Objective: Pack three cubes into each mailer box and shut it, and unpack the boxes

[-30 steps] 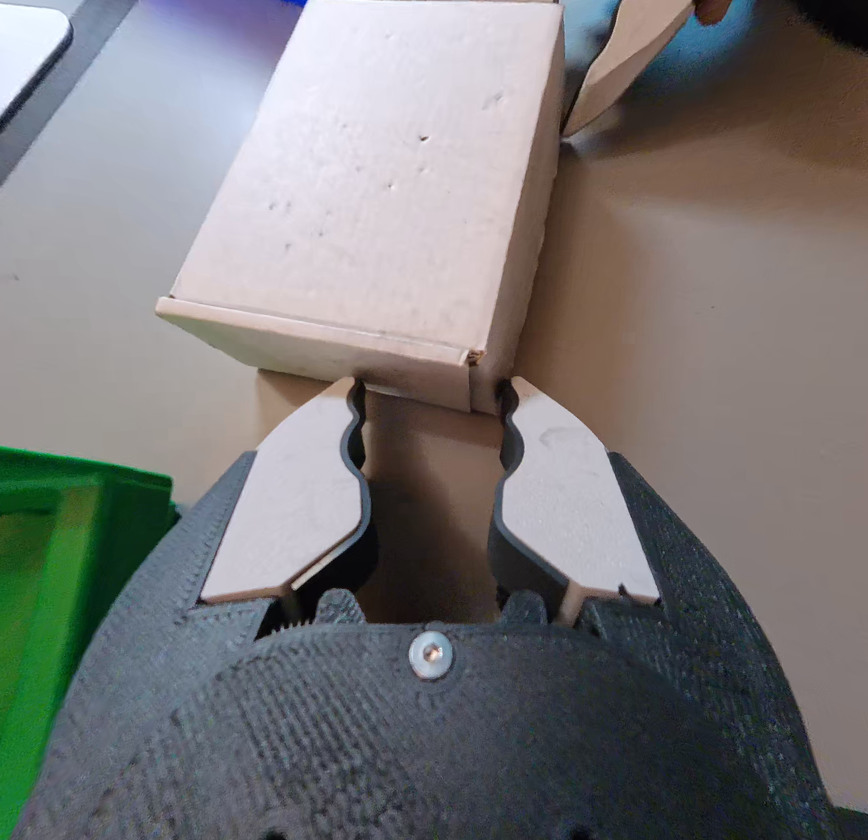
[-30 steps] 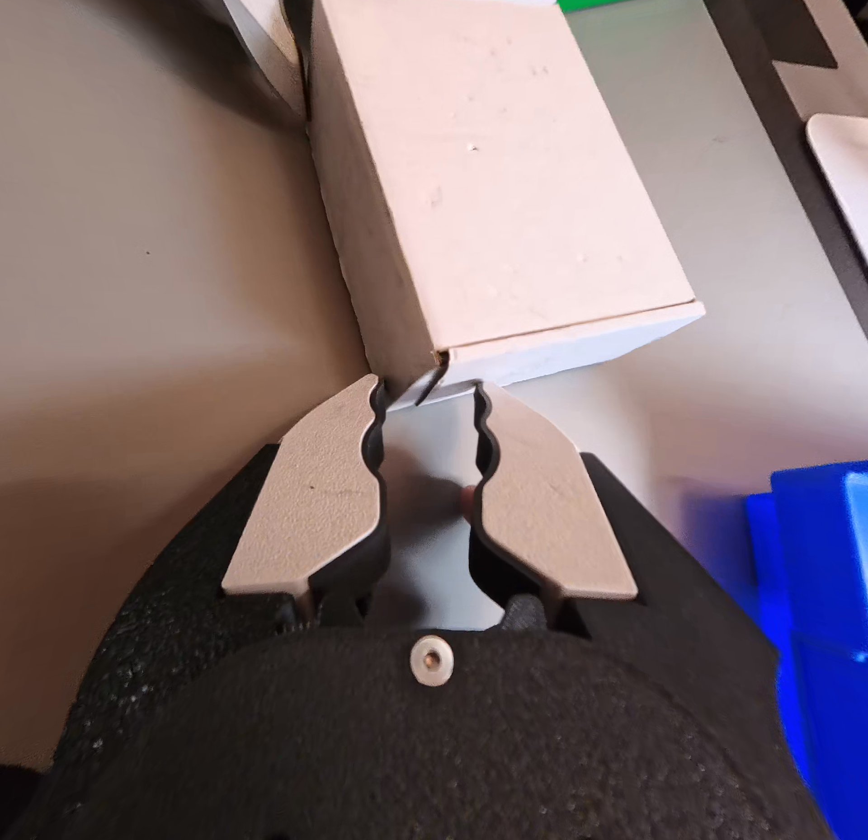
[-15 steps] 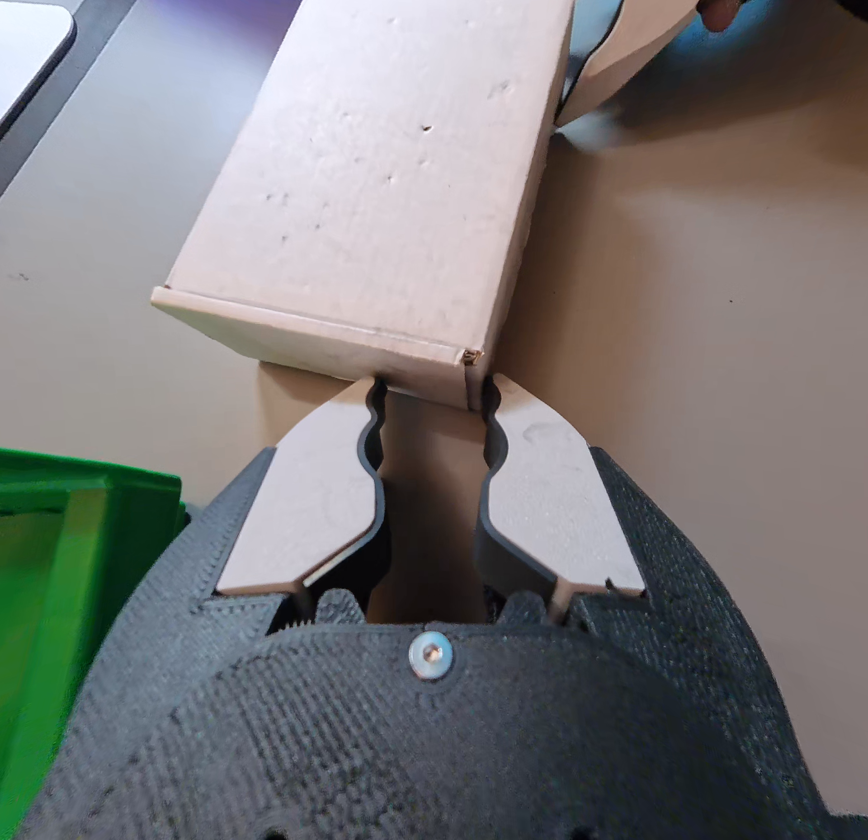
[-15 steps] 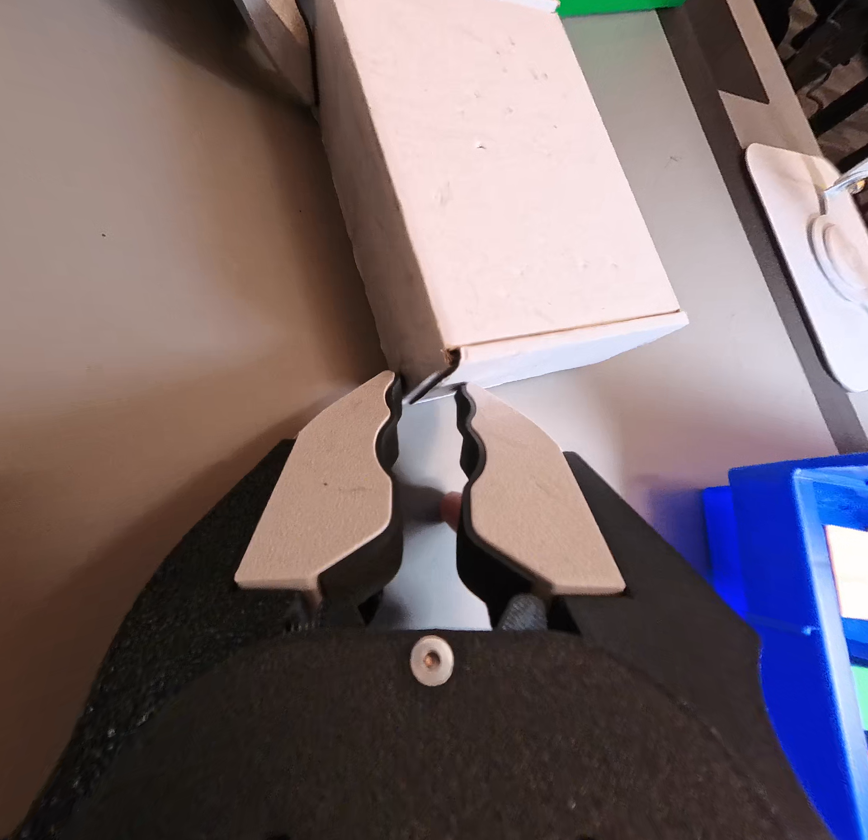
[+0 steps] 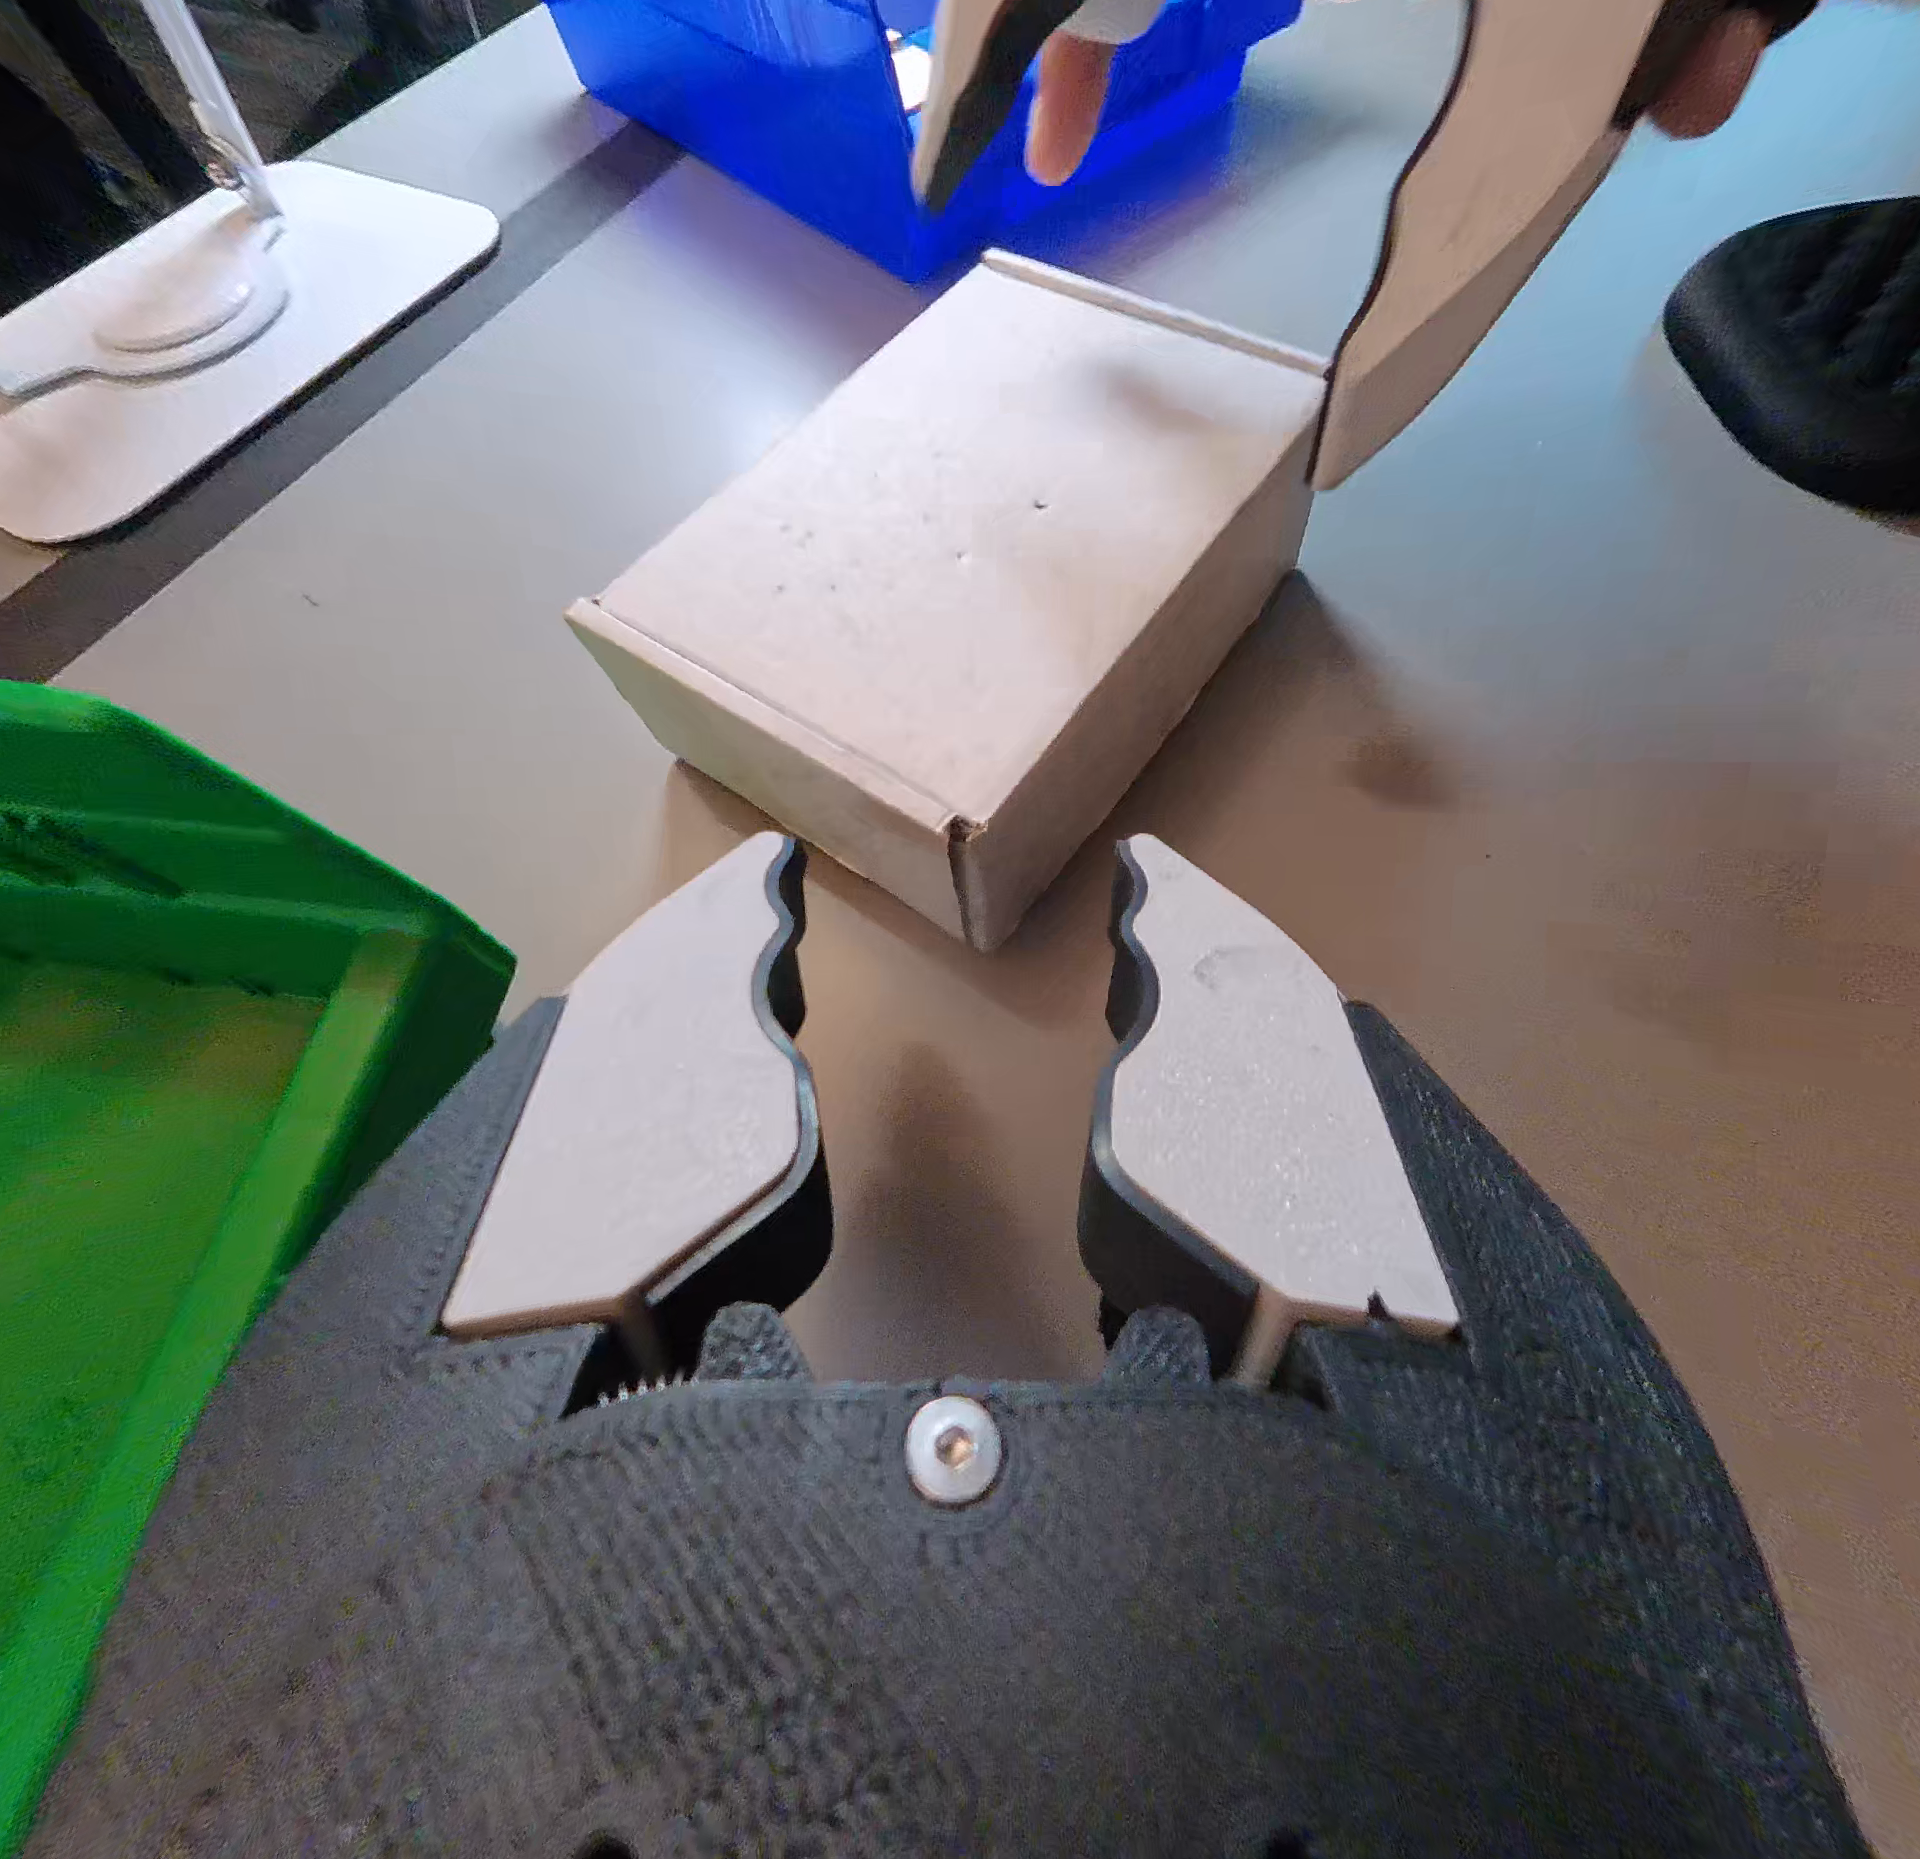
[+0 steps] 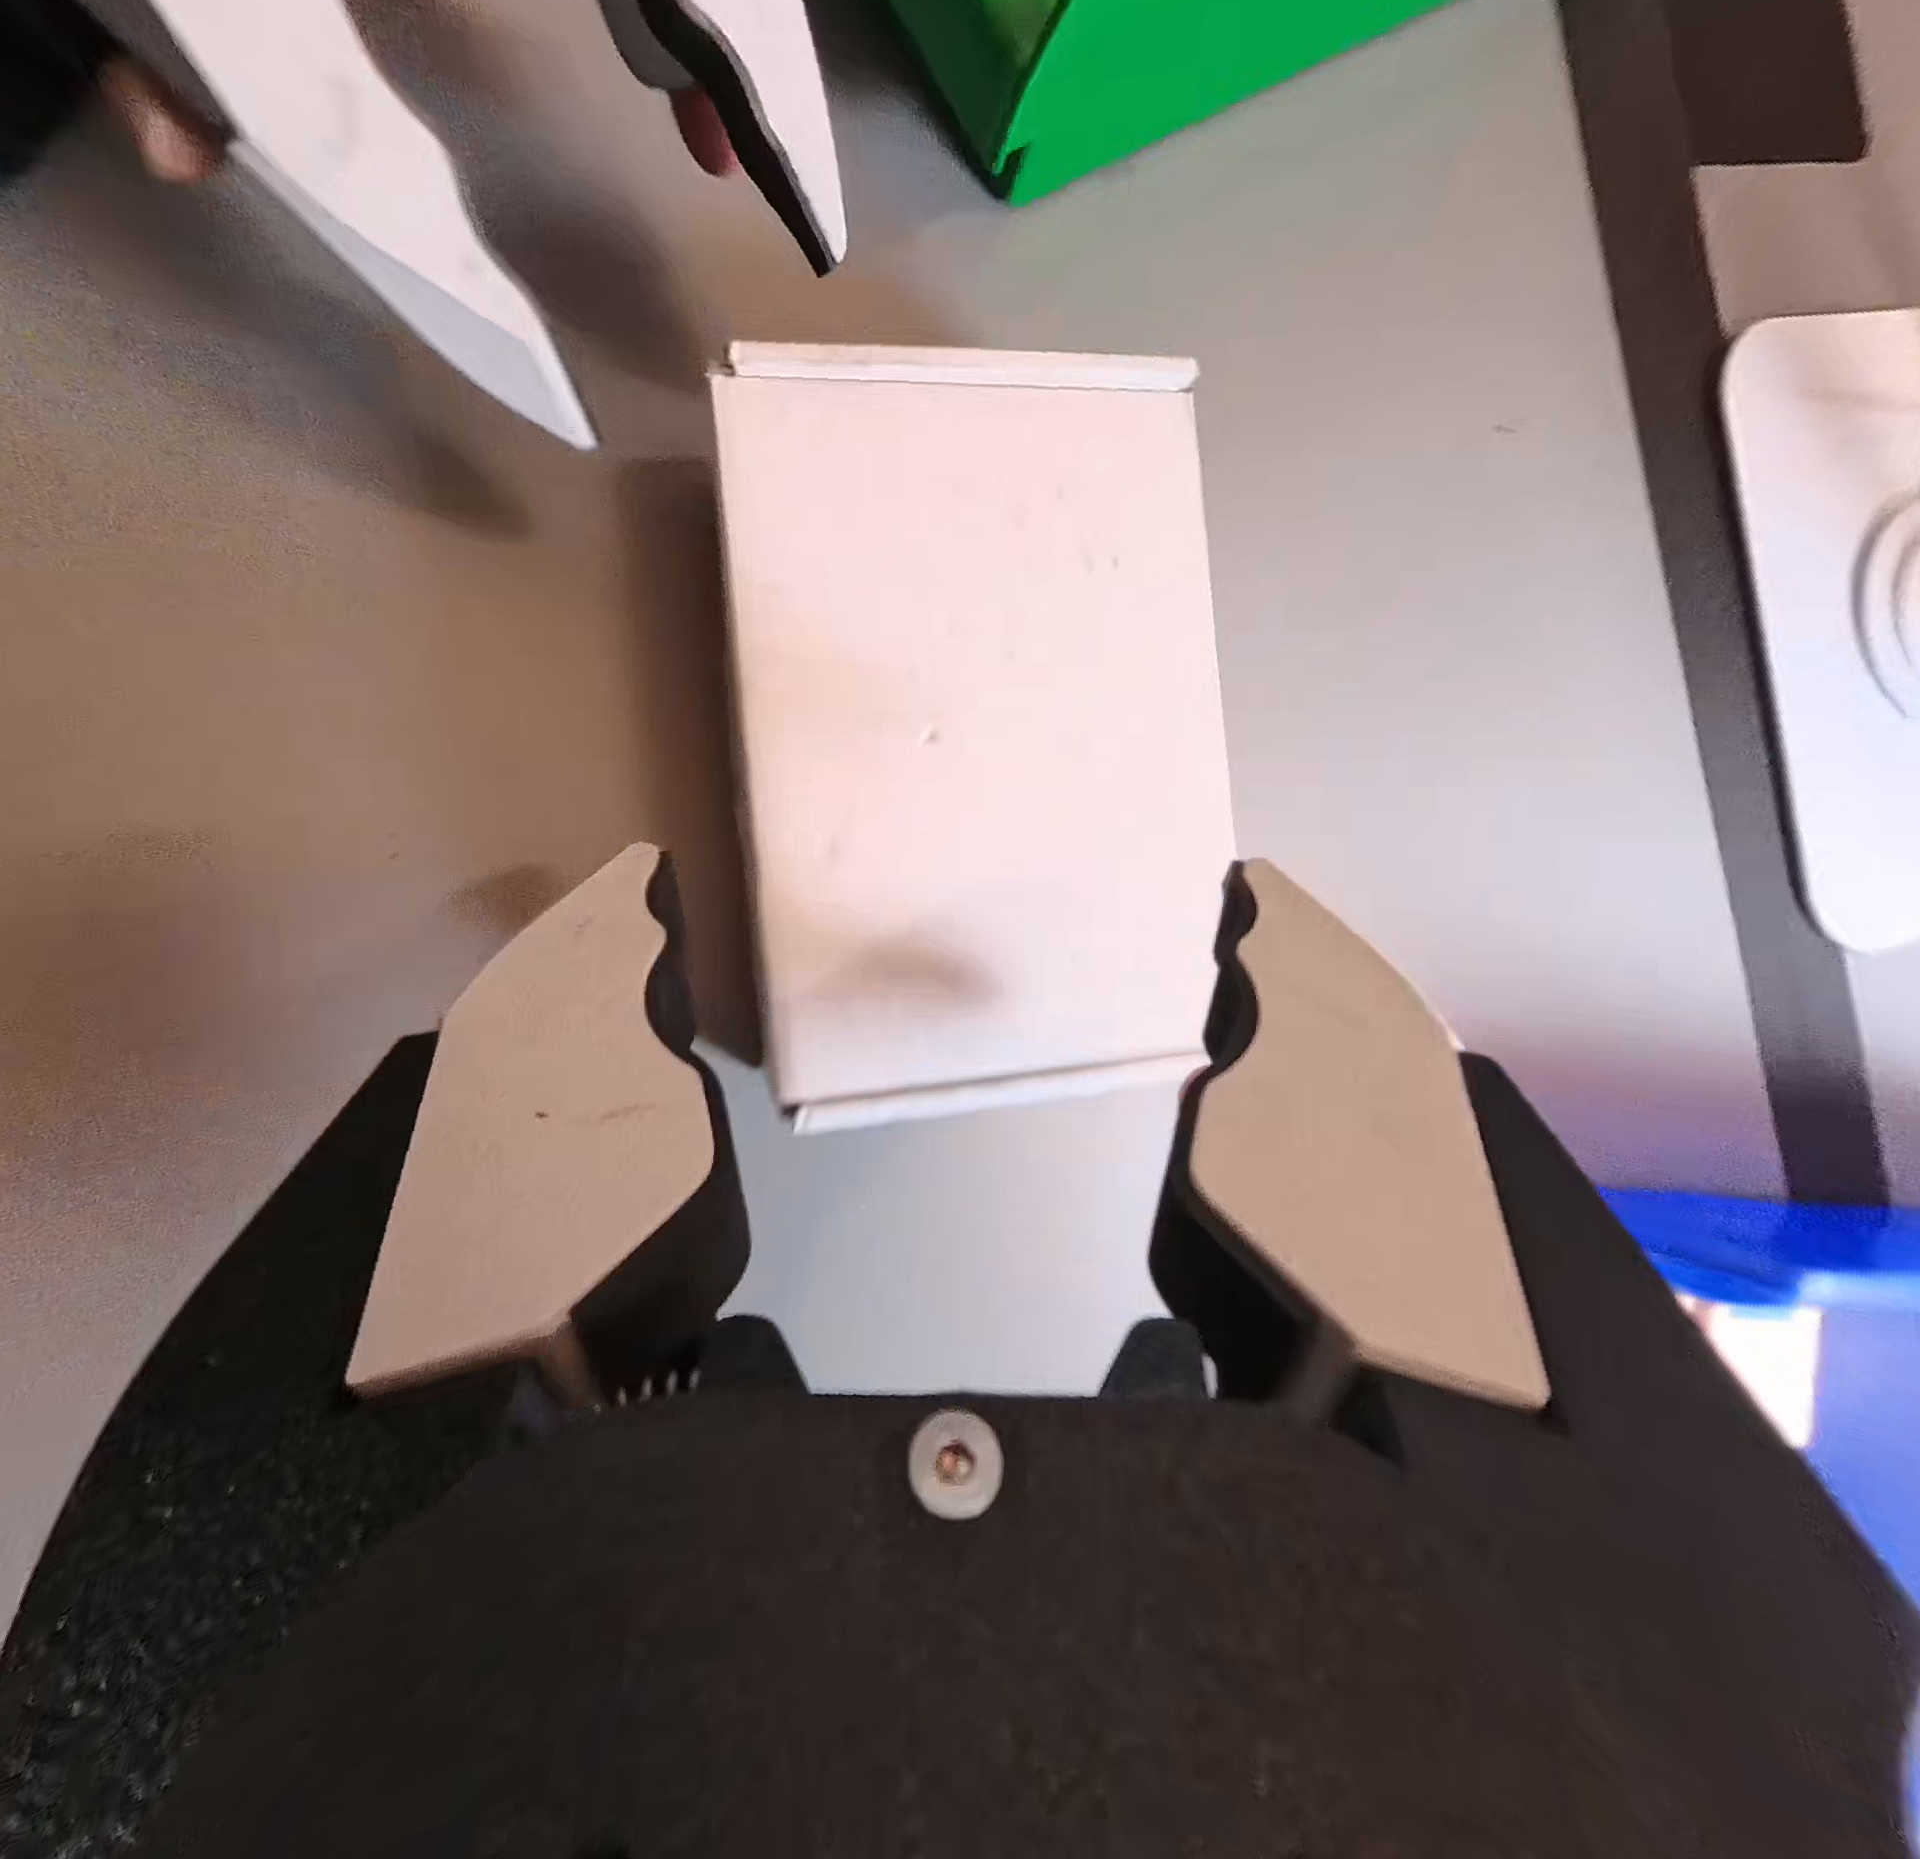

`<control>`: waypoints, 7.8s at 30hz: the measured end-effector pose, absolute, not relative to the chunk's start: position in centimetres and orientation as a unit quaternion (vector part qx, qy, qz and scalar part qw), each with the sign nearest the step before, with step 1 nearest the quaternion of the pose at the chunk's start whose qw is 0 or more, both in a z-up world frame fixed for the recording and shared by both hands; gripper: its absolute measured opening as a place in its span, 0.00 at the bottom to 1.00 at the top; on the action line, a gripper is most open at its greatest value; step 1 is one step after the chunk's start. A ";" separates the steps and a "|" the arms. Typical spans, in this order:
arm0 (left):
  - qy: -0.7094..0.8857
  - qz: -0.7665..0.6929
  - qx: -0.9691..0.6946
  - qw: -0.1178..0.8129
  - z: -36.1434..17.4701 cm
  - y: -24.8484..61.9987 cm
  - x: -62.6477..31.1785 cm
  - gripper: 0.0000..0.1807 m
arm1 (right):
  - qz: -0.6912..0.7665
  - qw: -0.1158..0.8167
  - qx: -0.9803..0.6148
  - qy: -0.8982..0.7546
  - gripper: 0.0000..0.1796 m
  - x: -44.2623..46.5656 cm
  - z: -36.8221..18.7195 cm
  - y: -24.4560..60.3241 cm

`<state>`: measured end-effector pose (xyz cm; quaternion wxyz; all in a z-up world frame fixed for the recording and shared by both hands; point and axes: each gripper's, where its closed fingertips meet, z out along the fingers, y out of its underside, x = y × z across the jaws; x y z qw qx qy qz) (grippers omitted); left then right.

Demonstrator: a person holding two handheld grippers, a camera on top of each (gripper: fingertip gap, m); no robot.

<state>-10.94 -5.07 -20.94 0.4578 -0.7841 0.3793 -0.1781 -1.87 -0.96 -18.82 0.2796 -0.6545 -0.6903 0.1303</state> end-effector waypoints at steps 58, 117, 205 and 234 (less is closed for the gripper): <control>0.301 -0.263 -0.774 0.491 -20.3 -7.9 -7.8 0.36 | -0.187 0.080 -0.739 -0.643 0.65 19.4 -17.1 32.5; 0.555 0.085 -0.791 0.243 -25.4 -0.6 -17.8 0.15 | -0.157 0.289 -0.641 -0.694 0.18 12.7 -24.0 7.3; 0.046 0.084 -0.767 0.634 -8.8 -16.6 -34.5 0.08 | 0.300 0.609 -0.632 -0.373 0.06 -18.9 -10.0 -7.5; 0.197 0.051 -0.831 0.517 -14.0 -12.8 -32.1 0.31 | 0.096 0.365 -0.651 -0.658 0.33 -14.9 -20.4 -1.9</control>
